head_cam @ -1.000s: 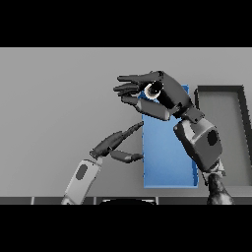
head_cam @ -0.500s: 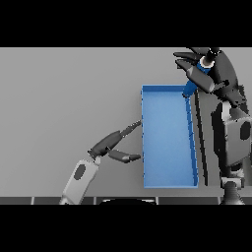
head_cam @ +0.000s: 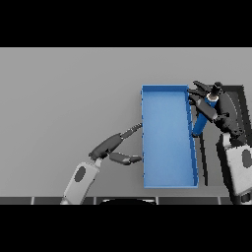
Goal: Pick up the blue pipe and place it into the blue bin.
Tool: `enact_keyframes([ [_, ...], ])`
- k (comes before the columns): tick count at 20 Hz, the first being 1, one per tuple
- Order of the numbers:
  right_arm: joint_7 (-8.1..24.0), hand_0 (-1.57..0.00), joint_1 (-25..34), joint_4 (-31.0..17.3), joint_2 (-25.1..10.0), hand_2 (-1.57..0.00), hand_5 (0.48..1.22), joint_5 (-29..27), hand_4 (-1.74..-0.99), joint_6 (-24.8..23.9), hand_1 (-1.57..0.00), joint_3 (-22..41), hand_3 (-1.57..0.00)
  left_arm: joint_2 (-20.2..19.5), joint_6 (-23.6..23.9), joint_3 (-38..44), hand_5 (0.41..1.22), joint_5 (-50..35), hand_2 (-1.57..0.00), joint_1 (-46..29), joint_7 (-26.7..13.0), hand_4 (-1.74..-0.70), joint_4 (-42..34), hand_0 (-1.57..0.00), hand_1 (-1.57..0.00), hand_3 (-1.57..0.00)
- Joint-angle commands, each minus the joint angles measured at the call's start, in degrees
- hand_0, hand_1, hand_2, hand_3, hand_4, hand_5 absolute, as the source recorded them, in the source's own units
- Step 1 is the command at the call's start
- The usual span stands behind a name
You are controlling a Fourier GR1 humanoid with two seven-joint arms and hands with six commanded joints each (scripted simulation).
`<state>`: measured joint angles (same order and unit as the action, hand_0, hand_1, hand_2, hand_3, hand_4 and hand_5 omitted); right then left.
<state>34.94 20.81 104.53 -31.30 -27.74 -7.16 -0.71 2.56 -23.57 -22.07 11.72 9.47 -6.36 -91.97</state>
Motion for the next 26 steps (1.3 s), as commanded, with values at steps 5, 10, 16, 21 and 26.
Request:
enact_keyframes([
  [5,0.00,-1.57,-7.12,1.37,-9.08,-1.57,1.221,-3.33,-1.741,-14.97,-1.57,10.48,-1.52,-0.20,0.01,0.01,0.422,0.06,0.00,0.18,-0.17,-0.89,0.02,0.00,0.00,0.00],
  [10,-0.65,-1.57,-6.43,-0.49,-16.84,-1.57,1.221,-5.54,-1.741,-25.61,-1.55,21.58,-0.85,-0.69,-0.43,-0.04,0.421,-0.14,0.00,0.00,0.18,-0.88,-0.45,0.00,0.00,0.00],
  [16,-1.14,-0.48,0.17,-5.42,-23.25,-0.44,1.186,-10.48,-1.275,-24.55,-0.44,32.31,-0.26,-0.01,0.42,-0.98,0.428,0.91,0.00,-0.68,-0.44,-0.88,-0.53,0.00,0.00,0.00],
  [21,-0.02,-0.16,4.81,-7.29,-31.04,-0.14,0.934,-17.31,-1.083,-21.77,-0.14,44.83,-0.08,-0.13,0.25,-0.28,0.428,0.06,0.00,-0.27,-0.86,-0.89,-0.78,0.00,0.00,0.00],
  [26,0.00,-0.05,11.54,-8.87,-33.57,-0.05,0.787,-20.50,-1.051,-21.78,-0.05,55.47,-0.03,-0.33,0.23,-0.81,0.428,0.32,0.00,-1.05,-0.87,-0.89,-1.72,0.00,0.00,0.00],
])
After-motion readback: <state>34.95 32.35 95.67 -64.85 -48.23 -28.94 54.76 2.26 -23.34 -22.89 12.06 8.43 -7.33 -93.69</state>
